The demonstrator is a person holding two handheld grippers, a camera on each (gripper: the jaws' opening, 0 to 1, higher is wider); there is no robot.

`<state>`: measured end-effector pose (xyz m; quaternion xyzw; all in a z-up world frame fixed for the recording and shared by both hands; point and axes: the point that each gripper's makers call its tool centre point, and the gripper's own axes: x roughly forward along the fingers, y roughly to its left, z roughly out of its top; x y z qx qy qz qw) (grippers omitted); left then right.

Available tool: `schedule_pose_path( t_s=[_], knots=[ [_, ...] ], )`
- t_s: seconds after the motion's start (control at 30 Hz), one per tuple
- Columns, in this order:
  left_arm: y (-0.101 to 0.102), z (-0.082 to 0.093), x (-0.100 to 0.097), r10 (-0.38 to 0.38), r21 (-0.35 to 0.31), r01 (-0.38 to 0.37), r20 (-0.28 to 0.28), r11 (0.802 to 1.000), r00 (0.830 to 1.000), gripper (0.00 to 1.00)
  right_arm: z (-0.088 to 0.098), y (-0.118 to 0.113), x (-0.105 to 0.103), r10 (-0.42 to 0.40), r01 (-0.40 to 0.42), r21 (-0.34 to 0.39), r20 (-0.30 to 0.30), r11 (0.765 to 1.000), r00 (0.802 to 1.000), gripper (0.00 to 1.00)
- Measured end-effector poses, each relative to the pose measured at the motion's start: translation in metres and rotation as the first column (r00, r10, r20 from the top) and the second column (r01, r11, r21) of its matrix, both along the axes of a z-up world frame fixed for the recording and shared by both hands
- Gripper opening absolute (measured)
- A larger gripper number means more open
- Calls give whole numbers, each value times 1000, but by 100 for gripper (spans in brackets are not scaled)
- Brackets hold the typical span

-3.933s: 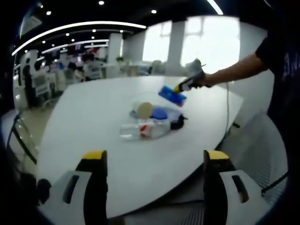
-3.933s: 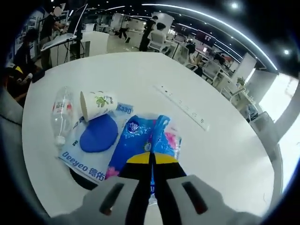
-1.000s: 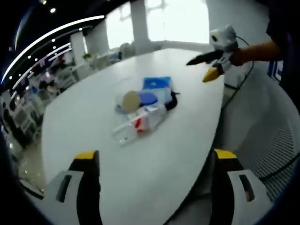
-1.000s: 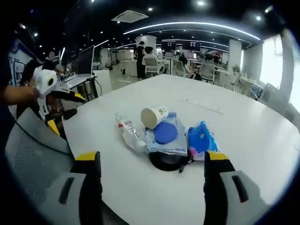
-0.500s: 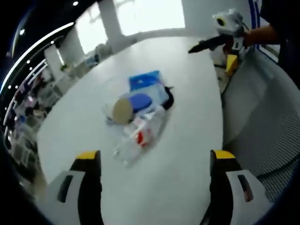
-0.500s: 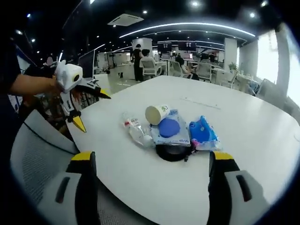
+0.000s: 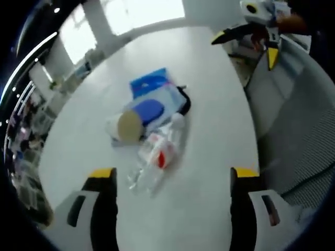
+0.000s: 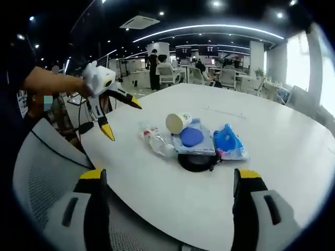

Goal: Arrange the tabletop items into an orderly group along one side of the table until the central work area is clear of visible clutter.

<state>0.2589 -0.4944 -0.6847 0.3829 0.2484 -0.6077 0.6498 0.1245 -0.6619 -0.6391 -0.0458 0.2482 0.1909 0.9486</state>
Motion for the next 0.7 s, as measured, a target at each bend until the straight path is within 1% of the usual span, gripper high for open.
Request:
schedule_pose_path(
  t_s=[0.1,0.13,0.23,0.3,0.4,0.47,0.53,0.6,0.67,0.7],
  knots=[
    [-5,-5,5,-27,18,27,-21,999,999,80,-1,-1,0,-14,14,14,5,1000,1000,100],
    [-5,-8,7,-36,35,37,-27,999,999,78,-2,-2,0,-22,22,15,4,1000,1000,100],
    [-7,-13,12,-64,58,66,-36,996,997,73,-4,-3,1,-31,31,4,3,1000,1000,100],
    [-8,-17,15,-82,79,86,-57,993,995,68,-4,-4,1,-34,34,-3,4,999,999,100],
    [-9,-19,18,-116,108,121,-56,987,992,62,-7,-6,1,-40,40,-19,2,999,999,100],
    [-12,-22,21,-136,123,142,-55,982,989,61,-8,-7,1,-43,43,-28,-1,999,999,99],
    [-17,-22,26,-151,133,156,-43,979,988,60,-9,-8,2,-44,43,-33,-2,999,999,96],
    [-19,-23,27,-169,147,174,-45,974,985,58,-9,-8,2,-46,46,-34,-1,998,999,96],
    [-21,-28,30,-195,175,200,-49,964,980,56,-9,-9,3,-47,47,-35,4,998,999,95],
    [-19,-31,31,-209,203,215,-51,955,977,55,-10,-9,3,-48,48,-32,-1,998,999,95]
  ],
)
